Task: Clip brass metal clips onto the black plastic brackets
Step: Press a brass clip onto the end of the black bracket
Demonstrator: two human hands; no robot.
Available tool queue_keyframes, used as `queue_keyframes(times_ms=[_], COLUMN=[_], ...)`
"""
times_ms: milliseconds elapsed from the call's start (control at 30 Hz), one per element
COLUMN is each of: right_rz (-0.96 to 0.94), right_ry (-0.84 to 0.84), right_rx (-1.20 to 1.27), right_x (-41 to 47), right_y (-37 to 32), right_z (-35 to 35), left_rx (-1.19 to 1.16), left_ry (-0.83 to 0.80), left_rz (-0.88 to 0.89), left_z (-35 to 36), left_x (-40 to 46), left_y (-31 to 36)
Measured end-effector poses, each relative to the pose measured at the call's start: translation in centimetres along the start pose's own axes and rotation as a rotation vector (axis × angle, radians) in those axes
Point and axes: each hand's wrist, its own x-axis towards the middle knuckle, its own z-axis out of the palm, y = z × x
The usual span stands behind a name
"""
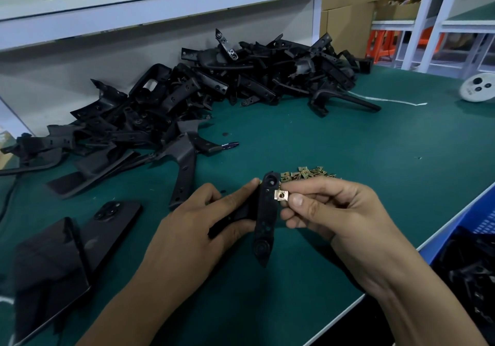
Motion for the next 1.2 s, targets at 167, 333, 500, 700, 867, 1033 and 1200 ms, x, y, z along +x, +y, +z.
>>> queue_keyframes(times_ms=[167,333,500,700,867,1033,1200], right_rz=[0.077,0.128,0.064,-0.324,-0.318,-0.170,-0.164], right_ry=[-0.071,-0.124,-0.030,0.335,0.074,-0.050,-0.075], right_rx=[0.108,0.110,0.033,-0.641,-1.501,-1.691,-1.689], right_x=[0.0,-0.1,0.1,0.2,0.0,1.0,1.3], right_y=[-0.4,-0.5,-0.1,1.1,2.7,3.4,3.1], right_z=[-0.4,-0.6,0.3,0.2,1.9,3.3,3.7], left_rx=[-0.096,-0.043,-0.027,-0.154,-0.242,-0.232,-0.267], left_ry=[-0.010,-0.041,0.038,0.313,0.372,0.341,0.338], left_rz=[0.052,0.135,0.132,-0.138,-0.284,-0.262,-0.270], left_z=[0.0,0.0,0.4,0.7,0.5,0.5,0.5], left_x=[0.0,-0.2,-0.4,0.2,0.0,0.1,0.0], left_y=[0.1,0.4,0.6,-0.4,-1.0,-0.5,-0.6])
